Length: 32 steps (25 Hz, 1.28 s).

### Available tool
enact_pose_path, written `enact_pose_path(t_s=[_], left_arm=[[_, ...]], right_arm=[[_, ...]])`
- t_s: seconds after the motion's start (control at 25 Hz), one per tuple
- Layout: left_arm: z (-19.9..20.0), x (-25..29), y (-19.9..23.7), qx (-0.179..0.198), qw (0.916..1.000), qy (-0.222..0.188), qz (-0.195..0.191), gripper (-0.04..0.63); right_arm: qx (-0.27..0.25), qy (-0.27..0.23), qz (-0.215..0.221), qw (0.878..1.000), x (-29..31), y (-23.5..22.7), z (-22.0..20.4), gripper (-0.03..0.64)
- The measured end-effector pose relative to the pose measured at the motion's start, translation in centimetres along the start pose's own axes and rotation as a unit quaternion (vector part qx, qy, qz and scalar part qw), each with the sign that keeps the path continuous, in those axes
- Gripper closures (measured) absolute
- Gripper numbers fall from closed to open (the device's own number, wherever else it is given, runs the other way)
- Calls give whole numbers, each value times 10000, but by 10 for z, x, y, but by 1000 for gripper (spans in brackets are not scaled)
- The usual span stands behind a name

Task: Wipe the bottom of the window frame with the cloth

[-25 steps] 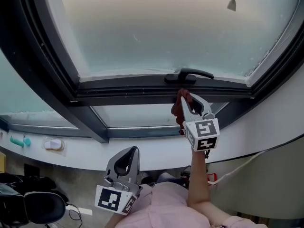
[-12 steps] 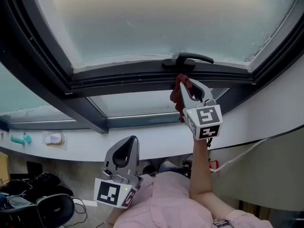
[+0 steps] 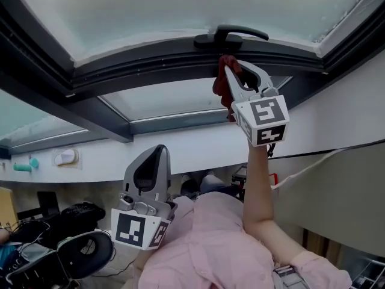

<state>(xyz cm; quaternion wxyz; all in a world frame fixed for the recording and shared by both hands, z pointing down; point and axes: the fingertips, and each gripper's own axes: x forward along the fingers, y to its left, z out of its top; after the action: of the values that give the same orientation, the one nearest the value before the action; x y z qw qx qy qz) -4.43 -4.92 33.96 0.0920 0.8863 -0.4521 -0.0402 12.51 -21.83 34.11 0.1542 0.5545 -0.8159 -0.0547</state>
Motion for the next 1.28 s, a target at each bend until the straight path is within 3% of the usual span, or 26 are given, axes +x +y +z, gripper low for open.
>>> enact_pose_path(t_s=[0.8, 1.28], left_arm=[[-6, 34, -53, 25, 9999, 72, -105, 595], [-15, 45, -63, -63, 9997, 228, 28, 595]], right_arm=[[-83, 50, 160, 9998, -21, -55, -19, 561], [-92, 93, 253, 9996, -33, -85, -31, 561]])
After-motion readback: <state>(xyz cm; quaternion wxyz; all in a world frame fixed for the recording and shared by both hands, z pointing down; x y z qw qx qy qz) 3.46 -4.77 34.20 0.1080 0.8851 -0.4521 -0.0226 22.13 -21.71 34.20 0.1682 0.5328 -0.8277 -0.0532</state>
